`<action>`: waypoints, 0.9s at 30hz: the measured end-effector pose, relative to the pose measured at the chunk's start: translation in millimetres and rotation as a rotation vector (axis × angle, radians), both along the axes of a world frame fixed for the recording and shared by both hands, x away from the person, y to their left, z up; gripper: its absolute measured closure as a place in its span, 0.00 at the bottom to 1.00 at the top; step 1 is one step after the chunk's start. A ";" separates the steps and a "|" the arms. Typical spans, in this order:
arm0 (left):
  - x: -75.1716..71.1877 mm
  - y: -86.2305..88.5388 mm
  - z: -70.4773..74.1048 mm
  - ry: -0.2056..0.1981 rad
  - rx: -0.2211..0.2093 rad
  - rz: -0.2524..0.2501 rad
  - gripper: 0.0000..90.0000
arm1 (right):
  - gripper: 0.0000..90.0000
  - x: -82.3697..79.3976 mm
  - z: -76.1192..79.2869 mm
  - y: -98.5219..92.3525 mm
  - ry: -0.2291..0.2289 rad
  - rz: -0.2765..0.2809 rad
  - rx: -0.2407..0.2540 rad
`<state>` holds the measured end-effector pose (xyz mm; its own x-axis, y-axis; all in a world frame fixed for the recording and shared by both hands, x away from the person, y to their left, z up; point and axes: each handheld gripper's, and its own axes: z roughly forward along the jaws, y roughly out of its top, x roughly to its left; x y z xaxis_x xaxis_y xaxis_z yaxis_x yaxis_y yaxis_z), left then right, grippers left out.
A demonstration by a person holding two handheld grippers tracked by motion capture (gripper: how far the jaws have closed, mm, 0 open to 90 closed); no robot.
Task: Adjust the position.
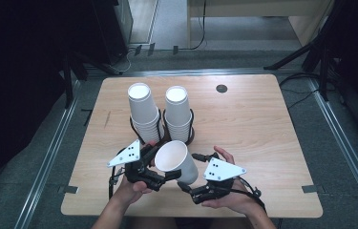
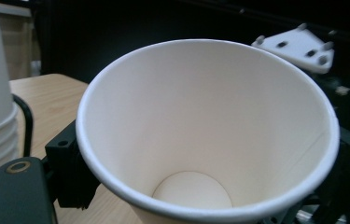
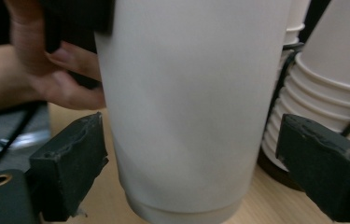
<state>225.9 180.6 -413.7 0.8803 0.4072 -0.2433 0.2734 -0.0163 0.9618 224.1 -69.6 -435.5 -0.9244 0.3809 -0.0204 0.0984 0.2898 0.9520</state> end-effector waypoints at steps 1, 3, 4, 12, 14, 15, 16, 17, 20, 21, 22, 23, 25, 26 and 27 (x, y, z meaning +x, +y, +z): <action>-0.2 -2.1 0.7 0.000 0.014 0.014 0.14 | 0.08 -0.8 1.2 2.4 -0.009 -0.019 -0.013; -1.4 -7.2 1.9 -0.009 0.045 0.037 0.14 | 0.08 -1.8 1.7 7.9 -0.023 -0.068 -0.032; -2.3 -10.0 2.3 -0.012 0.062 0.050 0.14 | 0.08 -2.4 1.0 10.5 -0.030 -0.095 -0.043; -1.2 -12.2 0.5 -0.008 0.085 0.069 0.12 | 0.23 -5.6 -3.8 17.3 -0.057 -0.136 -0.061; -0.1 -10.1 -0.3 0.005 0.061 0.053 0.10 | 0.24 -6.1 -3.9 17.6 -0.056 -0.133 -0.056; 0.2 -9.4 -0.1 0.010 0.047 0.043 0.06 | 0.24 -5.9 -4.1 17.4 -0.055 -0.133 -0.053; 0.3 -8.5 0.5 0.009 0.038 0.037 0.02 | 0.24 -5.1 -4.7 16.9 -0.055 -0.141 -0.050; 0.0 -8.4 0.8 0.009 0.033 0.038 0.02 | 0.25 -4.1 -5.7 15.3 -0.054 -0.149 -0.043; -0.2 -6.1 2.0 0.006 0.021 0.031 0.02 | 0.25 -0.7 -7.0 9.6 -0.045 -0.173 -0.017; 0.2 -6.0 2.1 0.012 0.014 0.039 0.02 | 0.25 0.7 -7.0 7.2 -0.042 -0.179 -0.007; 0.4 -6.3 2.0 0.015 0.018 0.042 0.02 | 0.25 1.8 -6.6 4.8 -0.036 -0.187 0.004; 0.3 -7.2 1.8 0.011 0.026 0.047 0.02 | 0.25 2.0 -6.3 3.9 -0.035 -0.188 0.006; -0.7 -10.2 1.7 0.008 0.040 0.054 0.02 | 0.25 1.4 -5.8 3.8 -0.042 -0.186 0.004; -0.9 -10.8 2.0 0.005 0.045 0.055 0.02 | 0.25 0.3 -5.8 5.0 -0.037 -0.182 0.003; -1.2 -11.8 2.3 0.004 0.043 0.057 0.02 | 0.25 -0.1 -6.2 5.8 -0.038 -0.178 0.002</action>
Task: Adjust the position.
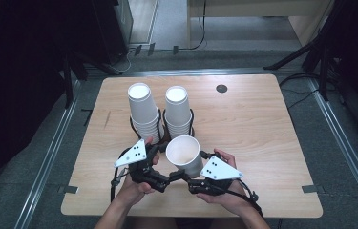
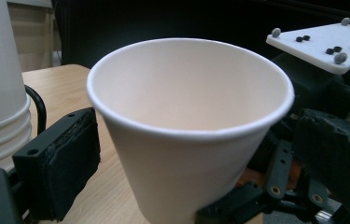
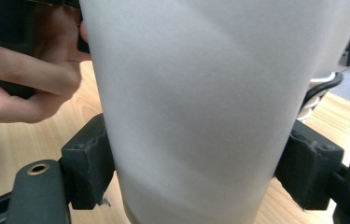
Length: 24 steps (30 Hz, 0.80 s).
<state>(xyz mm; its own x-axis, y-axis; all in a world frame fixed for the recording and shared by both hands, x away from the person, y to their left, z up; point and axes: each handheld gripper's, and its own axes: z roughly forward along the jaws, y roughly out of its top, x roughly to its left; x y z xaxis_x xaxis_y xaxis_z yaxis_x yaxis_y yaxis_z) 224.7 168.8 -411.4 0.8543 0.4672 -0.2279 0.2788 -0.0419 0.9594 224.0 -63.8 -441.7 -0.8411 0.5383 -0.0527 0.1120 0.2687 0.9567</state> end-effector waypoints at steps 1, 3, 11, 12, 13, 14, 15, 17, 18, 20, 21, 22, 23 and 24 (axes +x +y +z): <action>-0.4 -0.8 0.4 0.000 -0.002 0.004 0.02 | 0.25 -0.6 -0.6 1.3 0.002 0.007 -0.001; -0.5 -0.8 1.1 -0.002 -0.001 0.011 0.02 | 0.24 -2.1 -2.3 4.0 0.007 0.021 -0.005; -2.0 -0.4 1.1 -0.025 0.029 0.028 0.10 | 0.24 -3.2 -4.5 8.5 0.033 0.040 0.010; -2.4 -0.7 1.3 -0.029 0.037 0.029 0.10 | 0.24 -2.6 -4.7 8.2 0.038 0.045 0.012; -2.6 -0.8 1.5 -0.034 0.048 0.027 0.11 | 0.23 -2.6 -5.0 8.4 0.038 0.045 0.007; -2.7 -1.4 1.5 -0.035 0.051 0.028 0.11 | 0.23 -2.2 -5.1 8.4 0.040 0.046 0.004; -2.8 -1.9 1.8 -0.036 0.055 0.029 0.12 | 0.22 -2.2 -5.4 8.7 0.047 0.047 0.007; -3.3 -3.8 1.9 -0.039 0.074 0.024 0.13 | 0.16 -2.0 -5.4 9.4 0.056 0.044 0.010; -3.8 -5.5 1.6 -0.043 0.089 0.026 0.13 | 0.15 -1.5 -5.1 10.1 0.057 0.042 0.009; -4.8 -8.8 0.8 -0.051 0.114 0.023 0.13 | 0.15 -1.9 -4.3 10.3 0.056 0.033 0.019; -5.2 -10.2 0.5 -0.050 0.119 0.024 0.13 | 0.14 -1.9 -4.0 10.2 0.053 0.027 0.022; -5.3 -11.1 0.4 -0.051 0.124 0.024 0.13 | 0.14 -1.9 -3.8 10.1 0.051 0.022 0.024; -5.6 -11.8 0.5 -0.055 0.127 0.025 0.13 | 0.14 -2.2 -3.6 9.8 0.045 0.017 0.030; -6.0 -12.1 0.7 -0.055 0.131 0.026 0.13 | 0.14 -2.8 -3.2 9.6 0.046 0.016 0.035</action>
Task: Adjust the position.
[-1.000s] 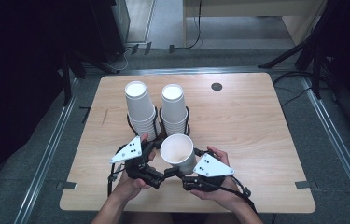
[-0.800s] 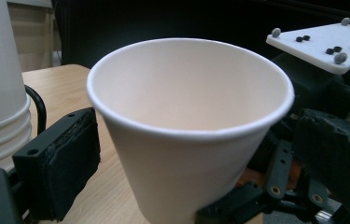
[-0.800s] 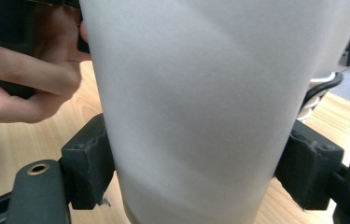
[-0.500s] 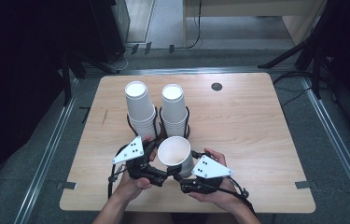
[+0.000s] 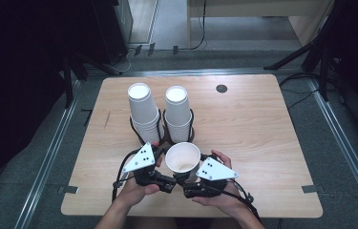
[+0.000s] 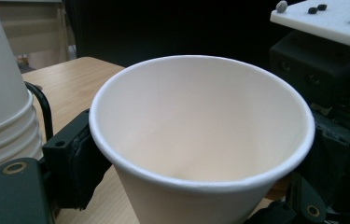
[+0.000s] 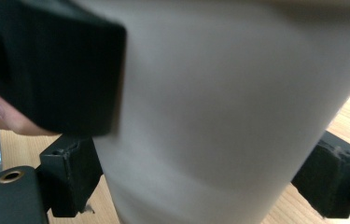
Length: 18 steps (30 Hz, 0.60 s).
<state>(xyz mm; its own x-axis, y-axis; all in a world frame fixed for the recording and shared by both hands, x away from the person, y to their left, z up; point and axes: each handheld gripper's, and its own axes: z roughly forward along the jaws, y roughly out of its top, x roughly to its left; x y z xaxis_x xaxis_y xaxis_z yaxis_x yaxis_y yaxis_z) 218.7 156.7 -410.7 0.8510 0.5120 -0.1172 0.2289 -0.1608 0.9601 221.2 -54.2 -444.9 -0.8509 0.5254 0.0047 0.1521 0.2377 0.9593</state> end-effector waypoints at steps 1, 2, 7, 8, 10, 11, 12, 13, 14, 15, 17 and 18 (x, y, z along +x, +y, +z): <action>0.1 0.2 0.1 -0.001 0.002 0.002 0.13 | 0.15 0.0 0.3 -0.2 -0.005 -0.001 0.001; 0.2 0.6 0.1 -0.002 0.000 0.002 0.13 | 0.17 -0.7 0.5 0.0 -0.007 -0.002 0.005; 0.5 3.9 0.0 0.002 -0.035 -0.015 0.08 | 0.21 -3.1 -0.2 0.0 -0.028 0.006 0.023; 1.1 4.8 0.6 0.009 -0.053 -0.017 0.06 | 0.21 -2.9 0.0 -0.4 -0.027 0.006 0.025; 1.3 8.4 2.5 0.003 -0.081 -0.016 0.00 | 0.21 -0.8 -0.7 -2.4 -0.023 -0.013 0.029; 0.8 10.2 3.6 0.002 -0.099 -0.010 0.00 | 0.21 0.7 -1.9 -4.1 -0.021 -0.025 0.032; 0.7 12.6 4.8 -0.002 -0.108 -0.003 0.00 | 0.21 2.4 -3.2 -6.1 -0.014 -0.039 0.034; 1.1 15.2 5.7 -0.003 -0.117 0.000 0.00 | 0.21 4.4 -4.5 -8.3 -0.008 -0.054 0.040; 1.3 17.7 6.3 -0.004 -0.129 0.009 0.00 | 0.21 6.8 -5.6 -10.8 -0.007 -0.069 0.044; 2.1 20.7 6.6 -0.004 -0.140 0.014 0.00 | 0.21 9.0 -6.5 -13.4 -0.005 -0.088 0.050; 3.7 26.5 6.2 -0.001 -0.154 0.032 0.00 | 0.21 13.8 -8.1 -19.1 -0.013 -0.135 0.053; 4.8 30.4 5.2 -0.003 -0.151 0.046 0.00 | 0.21 16.1 -8.5 -22.6 -0.013 -0.161 0.059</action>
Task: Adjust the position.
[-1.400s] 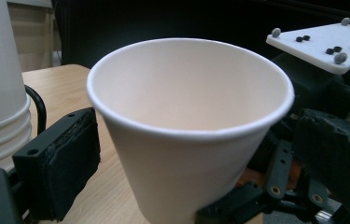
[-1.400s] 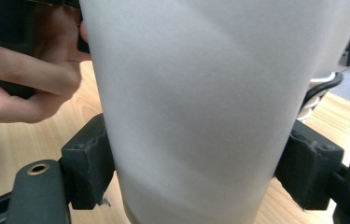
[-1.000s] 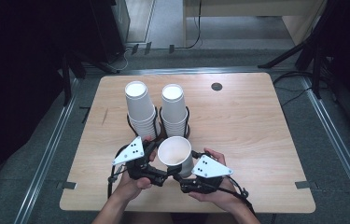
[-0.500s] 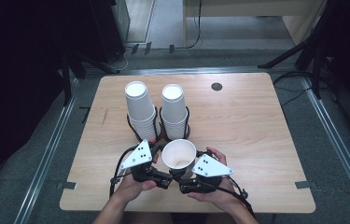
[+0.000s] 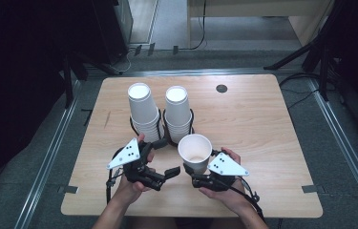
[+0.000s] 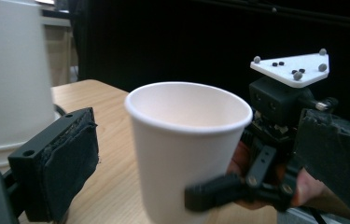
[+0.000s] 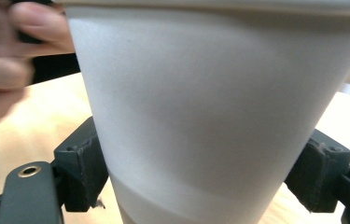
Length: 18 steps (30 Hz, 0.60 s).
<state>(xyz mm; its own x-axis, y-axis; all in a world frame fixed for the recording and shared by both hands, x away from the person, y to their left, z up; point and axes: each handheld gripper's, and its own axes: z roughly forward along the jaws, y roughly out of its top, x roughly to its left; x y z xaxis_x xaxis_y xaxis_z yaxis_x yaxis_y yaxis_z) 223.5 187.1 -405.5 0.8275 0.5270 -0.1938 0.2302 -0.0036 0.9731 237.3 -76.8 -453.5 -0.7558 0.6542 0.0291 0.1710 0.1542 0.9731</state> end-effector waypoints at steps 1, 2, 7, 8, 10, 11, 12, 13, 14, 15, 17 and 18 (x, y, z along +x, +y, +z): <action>0.6 2.1 -0.9 -0.002 0.002 0.014 0.00 | 0.21 3.3 -0.4 -4.8 -0.001 -0.026 0.011; 1.4 5.5 -2.2 0.000 0.005 0.032 0.00 | 0.21 5.3 -0.8 -7.9 -0.002 -0.045 0.014; 4.7 25.8 -8.1 0.003 -0.018 0.138 0.00 | 0.21 19.6 -4.7 -30.2 -0.007 -0.153 0.026; 4.6 29.9 -8.9 -0.002 -0.014 0.163 0.00 | 0.21 22.1 -5.7 -34.5 -0.006 -0.173 0.027; 4.9 37.9 -11.2 0.001 -0.012 0.199 0.00 | 0.21 27.3 -8.2 -43.0 -0.006 -0.211 0.022; 4.9 41.8 -12.5 0.004 -0.015 0.212 0.00 | 0.21 29.8 -9.7 -47.0 0.000 -0.226 0.026; 4.8 45.6 -13.8 0.007 -0.020 0.222 0.00 | 0.21 32.5 -11.2 -51.1 -0.001 -0.245 0.024; 4.4 48.8 -15.0 0.007 -0.024 0.237 0.00 | 0.21 34.8 -12.4 -54.8 0.003 -0.260 0.025; 3.9 51.3 -16.1 0.010 -0.028 0.247 0.00 | 0.21 37.1 -13.4 -58.5 0.008 -0.276 0.029; 3.4 53.4 -17.3 0.011 -0.025 0.262 0.00 | 0.21 39.4 -14.4 -62.0 0.007 -0.288 0.028; 1.6 57.1 -20.1 0.015 -0.018 0.285 0.00 | 0.21 43.8 -16.7 -68.4 0.014 -0.318 0.025; 0.5 58.9 -21.7 0.017 -0.011 0.298 0.00 | 0.21 46.2 -18.1 -71.7 0.012 -0.332 0.021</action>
<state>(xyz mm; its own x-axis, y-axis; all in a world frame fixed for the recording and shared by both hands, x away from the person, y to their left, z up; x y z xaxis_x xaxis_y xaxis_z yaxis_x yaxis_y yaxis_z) 224.0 246.0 -427.2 0.6330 0.7442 -0.2133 0.2356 0.0773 0.9688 283.6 -148.5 -471.6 -0.5010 0.8638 0.0526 0.2203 0.0684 0.9730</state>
